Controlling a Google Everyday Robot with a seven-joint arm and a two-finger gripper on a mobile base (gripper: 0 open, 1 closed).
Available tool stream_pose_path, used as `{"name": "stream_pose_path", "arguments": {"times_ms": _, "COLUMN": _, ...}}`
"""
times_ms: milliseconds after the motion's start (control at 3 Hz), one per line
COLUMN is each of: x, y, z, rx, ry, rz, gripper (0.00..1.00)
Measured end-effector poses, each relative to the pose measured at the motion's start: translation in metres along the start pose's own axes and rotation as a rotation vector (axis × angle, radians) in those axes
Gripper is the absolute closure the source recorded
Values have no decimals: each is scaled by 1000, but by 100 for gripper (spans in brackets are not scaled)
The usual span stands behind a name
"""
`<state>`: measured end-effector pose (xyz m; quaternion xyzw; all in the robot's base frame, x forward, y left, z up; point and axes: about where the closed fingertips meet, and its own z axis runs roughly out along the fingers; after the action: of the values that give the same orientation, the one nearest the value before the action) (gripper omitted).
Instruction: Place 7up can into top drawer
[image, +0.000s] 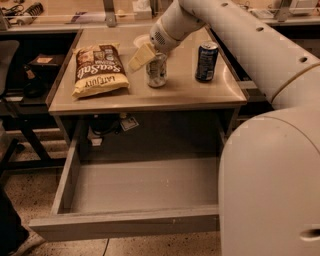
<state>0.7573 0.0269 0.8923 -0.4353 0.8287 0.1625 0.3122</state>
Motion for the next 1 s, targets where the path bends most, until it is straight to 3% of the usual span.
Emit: {"name": "stream_pose_path", "arguments": {"times_ms": 1000, "x": 0, "y": 0, "z": 0, "rx": 0, "ry": 0, "rz": 0, "gripper": 89}}
